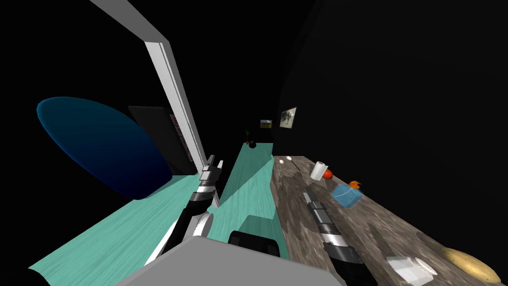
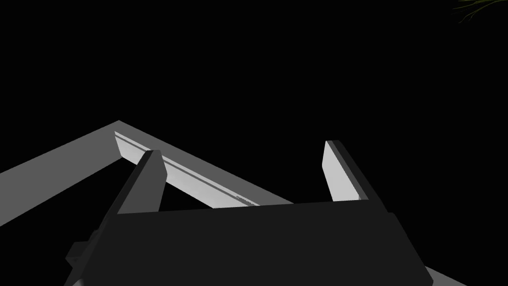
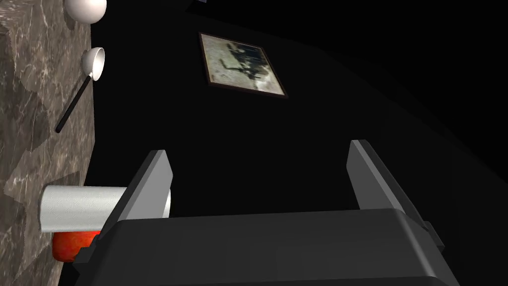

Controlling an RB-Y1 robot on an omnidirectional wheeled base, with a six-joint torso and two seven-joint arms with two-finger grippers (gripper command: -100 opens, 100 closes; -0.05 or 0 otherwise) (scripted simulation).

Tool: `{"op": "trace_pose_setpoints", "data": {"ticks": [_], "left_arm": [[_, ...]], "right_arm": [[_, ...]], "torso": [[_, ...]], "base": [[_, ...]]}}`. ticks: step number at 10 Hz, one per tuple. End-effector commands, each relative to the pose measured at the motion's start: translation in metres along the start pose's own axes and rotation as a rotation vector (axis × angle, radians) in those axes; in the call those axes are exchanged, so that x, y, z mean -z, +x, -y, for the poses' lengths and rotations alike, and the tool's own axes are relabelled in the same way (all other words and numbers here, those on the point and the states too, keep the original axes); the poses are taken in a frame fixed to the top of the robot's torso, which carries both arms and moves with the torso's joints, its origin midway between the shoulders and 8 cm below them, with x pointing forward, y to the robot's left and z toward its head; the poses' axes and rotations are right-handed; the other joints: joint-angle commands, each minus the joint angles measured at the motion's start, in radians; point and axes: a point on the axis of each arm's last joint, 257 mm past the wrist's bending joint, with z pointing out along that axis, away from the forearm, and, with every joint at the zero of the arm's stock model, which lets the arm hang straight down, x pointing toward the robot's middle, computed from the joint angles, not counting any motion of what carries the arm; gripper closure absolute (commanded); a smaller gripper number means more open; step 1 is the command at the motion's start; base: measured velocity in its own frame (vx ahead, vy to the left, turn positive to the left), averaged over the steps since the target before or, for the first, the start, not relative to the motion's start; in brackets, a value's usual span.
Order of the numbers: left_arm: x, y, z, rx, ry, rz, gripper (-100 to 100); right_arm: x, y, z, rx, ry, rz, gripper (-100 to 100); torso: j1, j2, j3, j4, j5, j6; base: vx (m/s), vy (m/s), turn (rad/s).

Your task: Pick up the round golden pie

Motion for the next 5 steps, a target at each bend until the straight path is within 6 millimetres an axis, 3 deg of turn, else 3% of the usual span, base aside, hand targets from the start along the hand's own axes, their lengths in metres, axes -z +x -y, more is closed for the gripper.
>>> {"op": "trace_pose_setpoints", "data": {"ticks": [1,5], "left_arm": [[0.000,0.000,0.000,0.000,0.000,0.000,0],[0.000,0.000,0.000,0.000,0.000,0.000,0]], "right_arm": [[0.015,0.000,0.025,0.031,0.064,-0.021,-100],[0.055,0.002,0.086,0.127,0.224,-0.093,-100]], "torso": [[0.000,0.000,0.000,0.000,0.000,0.000],[-0.002,0.000,0.000,0.000,0.000,0.000]], "base": [[0.139,0.091,-0.010],[0.136,0.072,-0.007]]}}
